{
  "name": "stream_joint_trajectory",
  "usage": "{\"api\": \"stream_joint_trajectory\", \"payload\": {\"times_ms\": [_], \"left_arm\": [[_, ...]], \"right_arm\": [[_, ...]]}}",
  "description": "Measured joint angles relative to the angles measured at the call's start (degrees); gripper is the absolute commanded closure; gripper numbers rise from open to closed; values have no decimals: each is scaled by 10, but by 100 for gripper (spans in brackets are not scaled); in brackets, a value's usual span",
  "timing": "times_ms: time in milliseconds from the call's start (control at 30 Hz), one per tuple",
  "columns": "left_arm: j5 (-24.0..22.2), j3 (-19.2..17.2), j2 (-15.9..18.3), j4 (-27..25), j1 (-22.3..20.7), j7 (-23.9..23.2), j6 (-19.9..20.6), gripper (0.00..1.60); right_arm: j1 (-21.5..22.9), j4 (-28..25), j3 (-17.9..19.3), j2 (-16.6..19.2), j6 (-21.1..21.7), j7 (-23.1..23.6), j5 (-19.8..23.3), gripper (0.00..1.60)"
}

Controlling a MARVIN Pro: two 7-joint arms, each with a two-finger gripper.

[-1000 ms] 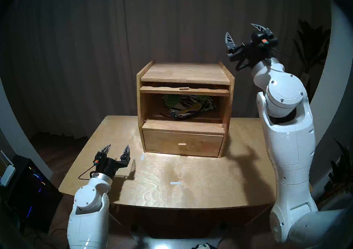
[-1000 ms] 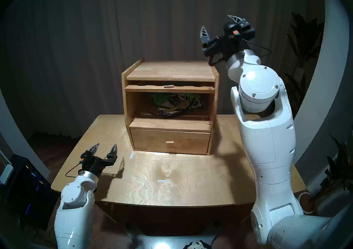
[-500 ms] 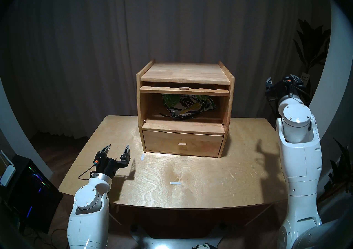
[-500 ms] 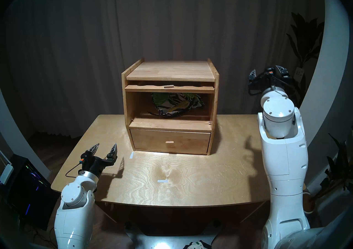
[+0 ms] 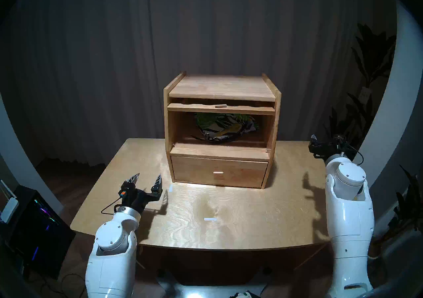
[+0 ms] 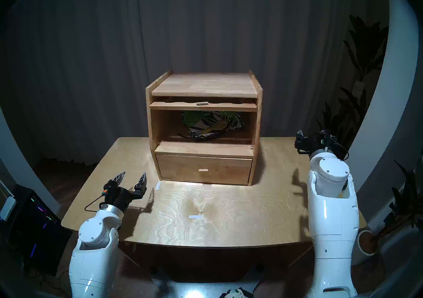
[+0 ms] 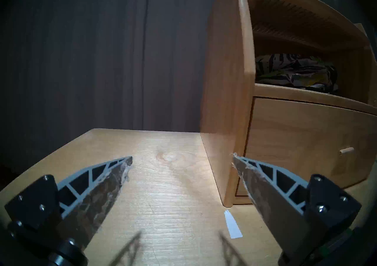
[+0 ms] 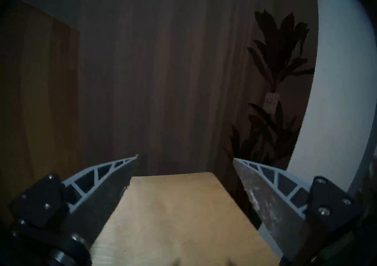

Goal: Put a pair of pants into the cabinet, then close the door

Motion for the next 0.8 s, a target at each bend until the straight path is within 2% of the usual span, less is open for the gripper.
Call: {"api": "stream_joint_trajectory", "payload": {"times_ms": [133,333,567,800], "left_arm": [[25,2,-1,-3,1,18,-12,0],[99,14,13,-32,10,46,-43,0],[212,30,53,-74,23,49,-62,0],[306,21,96,-117,33,37,-72,0]], "right_arm": [[-2,8,13,-6,-29,28,34,0],[-4,23,26,-11,-69,52,60,0],[-4,34,33,-15,-87,67,75,0],[-3,41,38,-18,-97,78,84,0]]}}
